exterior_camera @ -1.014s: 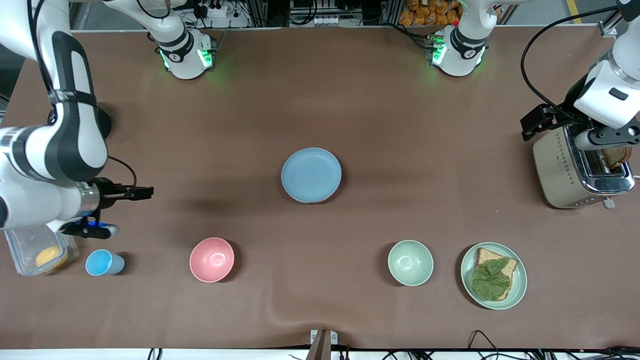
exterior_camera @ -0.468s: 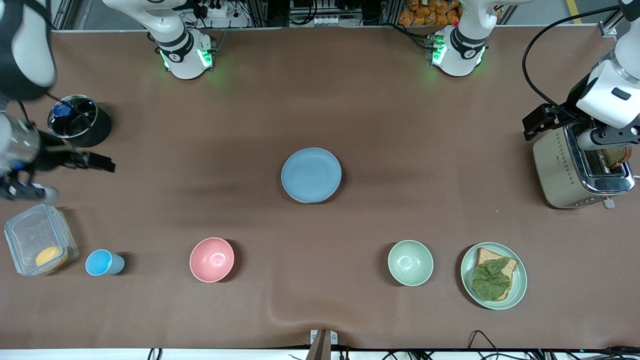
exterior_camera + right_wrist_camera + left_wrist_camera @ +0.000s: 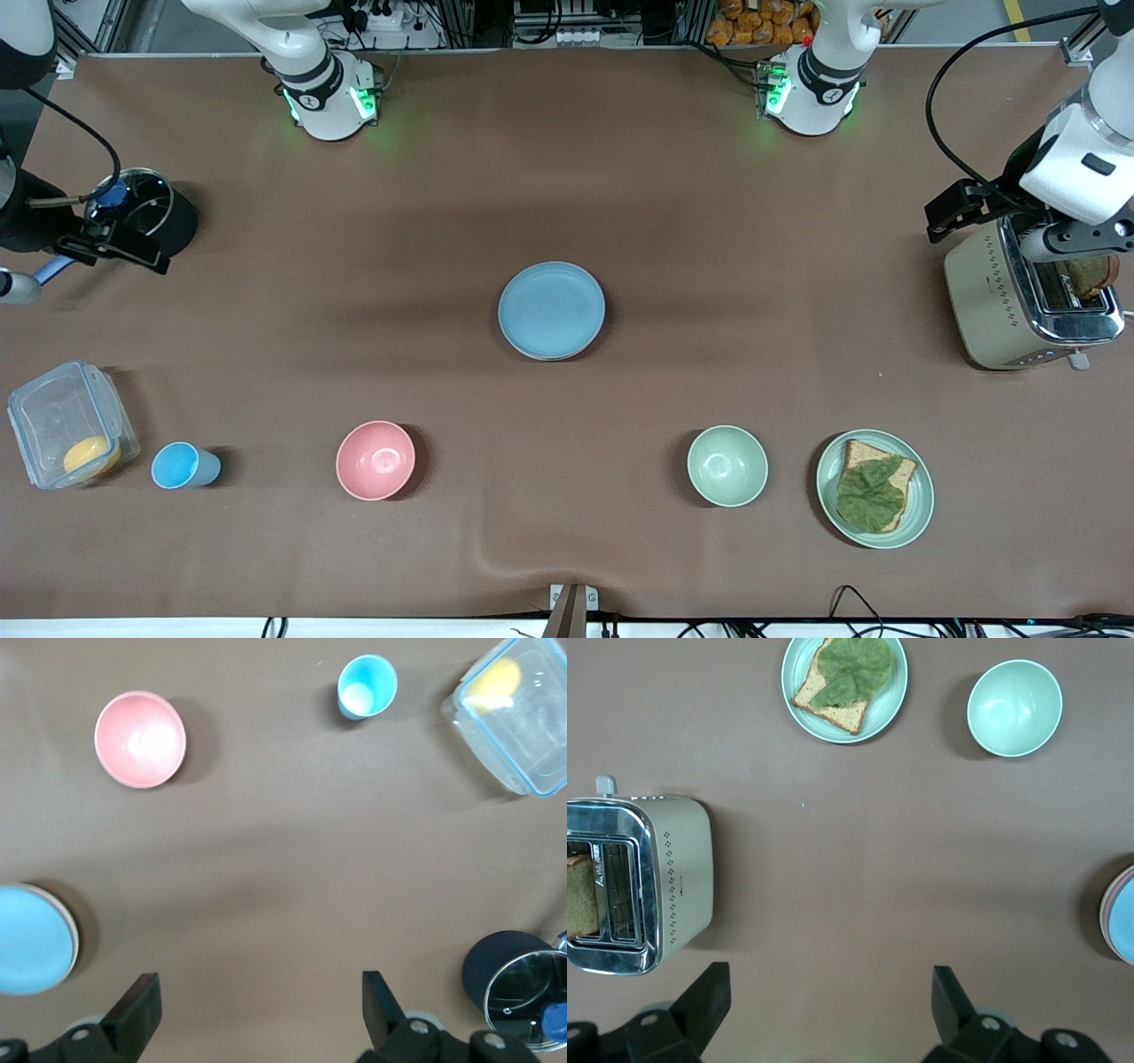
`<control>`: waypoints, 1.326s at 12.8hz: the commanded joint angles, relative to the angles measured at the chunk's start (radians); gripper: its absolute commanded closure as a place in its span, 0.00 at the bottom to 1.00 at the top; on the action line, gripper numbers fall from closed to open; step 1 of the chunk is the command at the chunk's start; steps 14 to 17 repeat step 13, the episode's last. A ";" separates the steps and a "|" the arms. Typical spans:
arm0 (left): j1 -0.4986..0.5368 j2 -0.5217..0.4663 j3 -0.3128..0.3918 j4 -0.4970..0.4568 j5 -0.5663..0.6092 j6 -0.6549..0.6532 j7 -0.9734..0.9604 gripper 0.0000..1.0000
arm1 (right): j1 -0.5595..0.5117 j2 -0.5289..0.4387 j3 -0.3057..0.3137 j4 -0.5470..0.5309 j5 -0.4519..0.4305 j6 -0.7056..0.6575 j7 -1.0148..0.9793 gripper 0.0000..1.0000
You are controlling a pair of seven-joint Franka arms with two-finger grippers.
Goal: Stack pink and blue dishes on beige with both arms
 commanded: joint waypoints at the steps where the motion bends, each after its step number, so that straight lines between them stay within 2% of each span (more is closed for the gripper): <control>1: 0.000 -0.023 0.009 -0.008 -0.024 -0.025 0.018 0.00 | 0.003 0.011 0.016 0.026 -0.050 0.003 0.069 0.00; 17: 0.001 -0.022 0.006 0.011 -0.022 -0.059 0.018 0.00 | -0.040 0.013 0.013 0.021 -0.028 0.004 -0.006 0.00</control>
